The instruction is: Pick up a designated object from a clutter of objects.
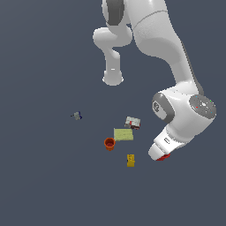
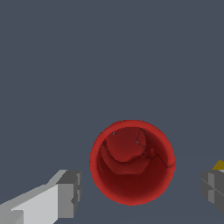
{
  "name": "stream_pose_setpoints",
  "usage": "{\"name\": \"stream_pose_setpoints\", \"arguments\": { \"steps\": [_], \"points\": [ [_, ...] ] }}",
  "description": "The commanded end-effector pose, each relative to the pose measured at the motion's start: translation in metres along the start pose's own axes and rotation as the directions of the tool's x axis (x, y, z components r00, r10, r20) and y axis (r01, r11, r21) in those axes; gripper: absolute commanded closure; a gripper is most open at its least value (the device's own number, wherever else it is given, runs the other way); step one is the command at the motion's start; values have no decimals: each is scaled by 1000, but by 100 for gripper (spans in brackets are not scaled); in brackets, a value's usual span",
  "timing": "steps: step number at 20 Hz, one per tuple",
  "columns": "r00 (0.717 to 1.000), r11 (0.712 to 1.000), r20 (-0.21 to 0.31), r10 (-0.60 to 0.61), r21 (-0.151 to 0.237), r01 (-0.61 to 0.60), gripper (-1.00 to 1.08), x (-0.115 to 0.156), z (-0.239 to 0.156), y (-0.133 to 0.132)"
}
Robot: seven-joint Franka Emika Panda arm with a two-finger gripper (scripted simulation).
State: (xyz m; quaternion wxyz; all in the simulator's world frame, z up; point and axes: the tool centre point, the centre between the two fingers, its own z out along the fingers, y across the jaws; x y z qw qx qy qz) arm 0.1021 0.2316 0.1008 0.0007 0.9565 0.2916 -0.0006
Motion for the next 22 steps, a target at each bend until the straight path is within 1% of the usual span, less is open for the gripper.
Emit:
{"name": "stream_pose_setpoints", "arguments": {
  "steps": [1, 6, 15, 21, 22],
  "points": [
    [1000, 1000, -2, -6, 1, 6, -92, 2, 3, -2],
    [1000, 1000, 0, -5, 1, 5, -92, 1, 6, -2],
    [1000, 1000, -1, -7, 1, 7, -92, 1, 47, -3],
    [1000, 1000, -1, -7, 1, 7, -92, 2, 54, -2],
    [1000, 1000, -1, -7, 1, 7, 108, 2, 54, -2]
  ]
}}
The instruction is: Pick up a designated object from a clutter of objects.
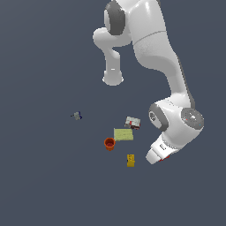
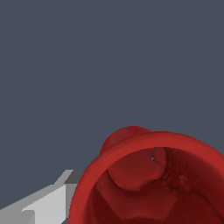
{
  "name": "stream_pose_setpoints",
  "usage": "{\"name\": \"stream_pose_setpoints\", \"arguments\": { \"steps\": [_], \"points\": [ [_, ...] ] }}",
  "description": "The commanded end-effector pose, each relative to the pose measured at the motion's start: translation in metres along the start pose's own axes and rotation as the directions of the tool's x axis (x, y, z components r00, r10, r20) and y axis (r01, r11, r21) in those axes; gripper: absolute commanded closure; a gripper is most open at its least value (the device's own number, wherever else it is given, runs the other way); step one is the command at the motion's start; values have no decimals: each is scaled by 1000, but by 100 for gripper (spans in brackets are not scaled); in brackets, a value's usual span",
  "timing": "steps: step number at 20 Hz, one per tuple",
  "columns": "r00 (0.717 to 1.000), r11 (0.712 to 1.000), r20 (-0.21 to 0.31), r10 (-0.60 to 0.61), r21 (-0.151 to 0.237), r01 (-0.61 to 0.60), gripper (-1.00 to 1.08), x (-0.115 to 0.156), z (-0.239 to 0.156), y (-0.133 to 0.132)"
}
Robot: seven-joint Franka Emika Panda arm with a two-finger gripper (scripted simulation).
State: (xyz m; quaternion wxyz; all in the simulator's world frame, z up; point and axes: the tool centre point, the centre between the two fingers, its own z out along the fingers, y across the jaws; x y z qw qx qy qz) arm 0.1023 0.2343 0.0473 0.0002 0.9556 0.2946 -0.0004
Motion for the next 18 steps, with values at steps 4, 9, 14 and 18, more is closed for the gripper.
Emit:
{"name": "stream_pose_setpoints", "arguments": {
  "steps": [4, 9, 14, 18],
  "points": [
    [1000, 1000, -1, -1, 0, 1, 108, 1, 0, 0],
    [1000, 1000, -1, -1, 0, 1, 108, 1, 0, 0],
    [1000, 1000, -1, -1, 0, 1, 108, -1, -3, 0],
    [1000, 1000, -1, -1, 0, 1, 108, -6, -13, 1]
  ]
}}
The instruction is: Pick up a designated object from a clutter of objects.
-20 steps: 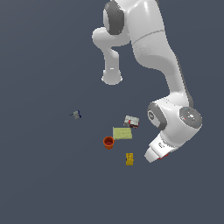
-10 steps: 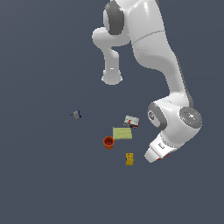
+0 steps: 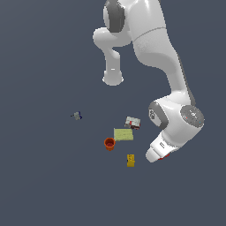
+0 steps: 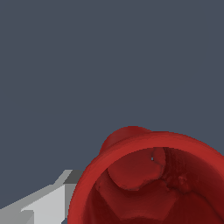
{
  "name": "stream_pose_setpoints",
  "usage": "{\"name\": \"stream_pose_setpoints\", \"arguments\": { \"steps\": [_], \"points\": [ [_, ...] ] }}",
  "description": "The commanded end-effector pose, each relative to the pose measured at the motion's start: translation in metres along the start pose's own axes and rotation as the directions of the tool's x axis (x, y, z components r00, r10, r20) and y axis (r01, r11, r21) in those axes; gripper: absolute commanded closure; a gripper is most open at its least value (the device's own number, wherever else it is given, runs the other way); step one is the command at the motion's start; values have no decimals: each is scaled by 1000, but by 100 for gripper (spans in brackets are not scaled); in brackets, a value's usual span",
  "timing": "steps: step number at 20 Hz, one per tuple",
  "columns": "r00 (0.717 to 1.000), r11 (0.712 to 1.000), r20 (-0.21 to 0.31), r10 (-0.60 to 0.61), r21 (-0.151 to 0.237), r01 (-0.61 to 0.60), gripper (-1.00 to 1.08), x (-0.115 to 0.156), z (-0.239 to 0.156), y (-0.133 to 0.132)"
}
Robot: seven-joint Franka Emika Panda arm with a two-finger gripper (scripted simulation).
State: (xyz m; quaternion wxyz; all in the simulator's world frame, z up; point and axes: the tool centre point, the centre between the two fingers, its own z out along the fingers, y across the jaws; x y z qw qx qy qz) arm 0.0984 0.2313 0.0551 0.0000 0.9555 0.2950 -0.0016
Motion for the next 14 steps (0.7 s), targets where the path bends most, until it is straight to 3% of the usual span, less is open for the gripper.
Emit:
{"name": "stream_pose_setpoints", "arguments": {
  "steps": [1, 14],
  "points": [
    [1000, 1000, -3, 0, -1, 0, 108, -3, -9, 1],
    [1000, 1000, -2, 0, -3, 0, 108, -44, -100, 11]
  ]
}}
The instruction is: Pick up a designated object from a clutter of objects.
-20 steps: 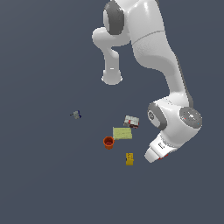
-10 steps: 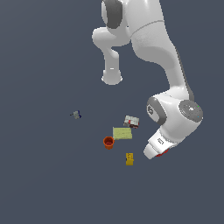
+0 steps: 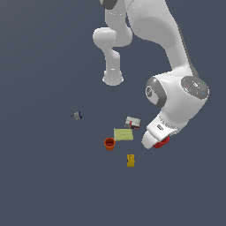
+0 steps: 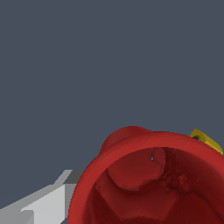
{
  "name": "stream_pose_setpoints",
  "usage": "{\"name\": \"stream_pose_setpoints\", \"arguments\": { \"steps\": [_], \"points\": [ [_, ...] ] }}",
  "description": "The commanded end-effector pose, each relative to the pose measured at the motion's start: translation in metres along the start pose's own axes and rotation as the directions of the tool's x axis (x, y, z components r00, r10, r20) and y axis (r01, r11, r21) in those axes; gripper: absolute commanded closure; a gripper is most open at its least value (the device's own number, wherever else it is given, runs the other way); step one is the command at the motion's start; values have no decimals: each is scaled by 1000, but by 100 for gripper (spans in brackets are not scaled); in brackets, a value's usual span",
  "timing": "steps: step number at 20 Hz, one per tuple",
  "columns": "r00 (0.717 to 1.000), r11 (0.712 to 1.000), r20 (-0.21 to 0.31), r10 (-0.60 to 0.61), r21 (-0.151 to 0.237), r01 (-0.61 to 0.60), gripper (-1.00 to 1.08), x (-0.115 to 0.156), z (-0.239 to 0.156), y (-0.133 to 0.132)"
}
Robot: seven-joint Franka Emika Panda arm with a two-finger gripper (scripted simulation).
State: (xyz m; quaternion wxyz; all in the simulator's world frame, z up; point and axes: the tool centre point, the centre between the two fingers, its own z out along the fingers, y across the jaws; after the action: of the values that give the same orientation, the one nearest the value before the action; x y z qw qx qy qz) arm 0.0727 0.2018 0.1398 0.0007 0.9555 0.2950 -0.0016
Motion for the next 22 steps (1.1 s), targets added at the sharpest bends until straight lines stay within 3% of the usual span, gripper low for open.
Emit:
{"name": "stream_pose_setpoints", "arguments": {
  "steps": [1, 22],
  "points": [
    [1000, 1000, -2, 0, -1, 0, 108, -10, -25, 3],
    [1000, 1000, -4, -1, 2, 1, 108, -100, -238, 27]
  ]
}}
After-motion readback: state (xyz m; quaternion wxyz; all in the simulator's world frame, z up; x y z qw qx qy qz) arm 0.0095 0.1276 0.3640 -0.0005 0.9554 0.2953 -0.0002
